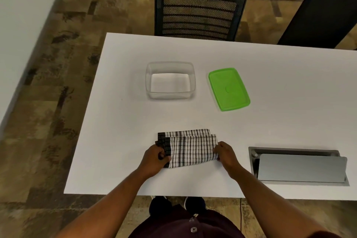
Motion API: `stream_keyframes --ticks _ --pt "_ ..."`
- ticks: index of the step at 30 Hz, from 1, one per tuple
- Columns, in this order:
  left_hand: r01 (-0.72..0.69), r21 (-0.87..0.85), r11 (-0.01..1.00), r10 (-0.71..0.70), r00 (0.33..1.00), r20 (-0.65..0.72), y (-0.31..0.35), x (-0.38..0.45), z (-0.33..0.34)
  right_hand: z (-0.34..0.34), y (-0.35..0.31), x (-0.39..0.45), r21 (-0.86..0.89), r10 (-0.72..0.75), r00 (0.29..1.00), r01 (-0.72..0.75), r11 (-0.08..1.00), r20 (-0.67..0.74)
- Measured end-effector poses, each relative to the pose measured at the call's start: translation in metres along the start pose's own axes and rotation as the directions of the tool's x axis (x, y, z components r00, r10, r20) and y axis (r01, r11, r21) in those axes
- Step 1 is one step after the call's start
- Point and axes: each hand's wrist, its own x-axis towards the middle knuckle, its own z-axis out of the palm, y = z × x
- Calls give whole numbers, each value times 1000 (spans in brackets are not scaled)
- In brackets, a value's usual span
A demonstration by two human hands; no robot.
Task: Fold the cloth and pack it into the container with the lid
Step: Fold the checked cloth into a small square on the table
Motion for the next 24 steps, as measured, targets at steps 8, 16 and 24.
stream_keyframes --ticks 8,16,24 --pt "31 -8 999 -31 999 28 -9 3 -5 -4 -3 -2 -152 -82 996 85 985 27" --pt "245 -423 873 -307 948 -85 -10 2 -18 4 -10 6 -309 -123 979 68 949 -164" --pt "90 -169 982 -123 973 -197 -2 31 -29 16 -20 12 -286 -83 982 31 958 -171"
